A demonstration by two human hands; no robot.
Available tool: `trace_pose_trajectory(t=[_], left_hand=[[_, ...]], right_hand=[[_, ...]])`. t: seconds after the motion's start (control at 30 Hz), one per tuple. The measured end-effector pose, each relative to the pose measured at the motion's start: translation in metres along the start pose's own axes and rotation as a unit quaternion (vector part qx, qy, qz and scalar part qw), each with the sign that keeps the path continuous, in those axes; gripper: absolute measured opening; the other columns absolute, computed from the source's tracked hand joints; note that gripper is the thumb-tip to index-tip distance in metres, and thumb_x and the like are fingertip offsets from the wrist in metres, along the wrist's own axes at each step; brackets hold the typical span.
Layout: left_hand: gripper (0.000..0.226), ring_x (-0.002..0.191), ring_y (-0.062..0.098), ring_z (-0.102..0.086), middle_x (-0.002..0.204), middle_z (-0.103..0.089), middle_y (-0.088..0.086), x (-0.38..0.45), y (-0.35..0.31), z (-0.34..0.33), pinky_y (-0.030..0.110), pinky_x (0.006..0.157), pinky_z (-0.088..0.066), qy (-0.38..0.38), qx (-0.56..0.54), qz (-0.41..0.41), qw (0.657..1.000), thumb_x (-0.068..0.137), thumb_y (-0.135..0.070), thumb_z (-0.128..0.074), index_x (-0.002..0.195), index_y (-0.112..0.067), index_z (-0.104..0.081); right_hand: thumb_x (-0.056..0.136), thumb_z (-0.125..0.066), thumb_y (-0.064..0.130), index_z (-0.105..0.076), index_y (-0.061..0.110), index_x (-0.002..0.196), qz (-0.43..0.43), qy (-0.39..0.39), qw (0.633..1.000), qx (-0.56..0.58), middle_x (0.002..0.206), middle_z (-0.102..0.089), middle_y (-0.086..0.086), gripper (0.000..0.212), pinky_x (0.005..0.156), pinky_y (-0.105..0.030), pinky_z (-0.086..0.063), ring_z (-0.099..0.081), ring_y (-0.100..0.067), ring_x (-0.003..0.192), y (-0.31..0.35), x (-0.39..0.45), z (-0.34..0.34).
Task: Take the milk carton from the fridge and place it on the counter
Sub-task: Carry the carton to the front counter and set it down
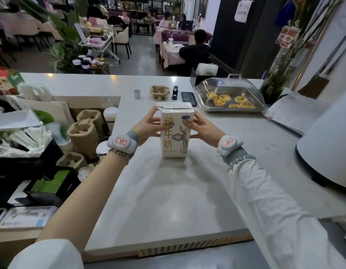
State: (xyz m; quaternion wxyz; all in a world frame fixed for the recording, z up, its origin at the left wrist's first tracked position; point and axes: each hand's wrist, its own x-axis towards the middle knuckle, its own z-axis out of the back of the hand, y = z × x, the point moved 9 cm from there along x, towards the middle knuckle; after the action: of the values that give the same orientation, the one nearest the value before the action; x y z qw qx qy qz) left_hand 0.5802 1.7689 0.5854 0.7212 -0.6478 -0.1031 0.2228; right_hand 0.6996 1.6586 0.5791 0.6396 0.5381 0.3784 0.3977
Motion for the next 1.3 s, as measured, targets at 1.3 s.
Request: trace_pose_trajectory(t=[1.3], left_hand=[[0.064,0.147,0.037,-0.023,0.163,-0.02,-0.003,-0.023,0.051,-0.039,0.057,0.11,-0.034,-0.02,-0.049,0.059,0.997,0.087,-0.073,-0.023,0.147,-0.054,-0.013]], right_hand=[[0.1,-0.017,0.062,-0.028,0.043,0.152,-0.122,-0.024,0.978,0.168,0.159,-0.035,0.002,0.057,0.118,-0.047,-0.033,-0.036,-0.025,0.144,-0.079,-0.032,-0.015]])
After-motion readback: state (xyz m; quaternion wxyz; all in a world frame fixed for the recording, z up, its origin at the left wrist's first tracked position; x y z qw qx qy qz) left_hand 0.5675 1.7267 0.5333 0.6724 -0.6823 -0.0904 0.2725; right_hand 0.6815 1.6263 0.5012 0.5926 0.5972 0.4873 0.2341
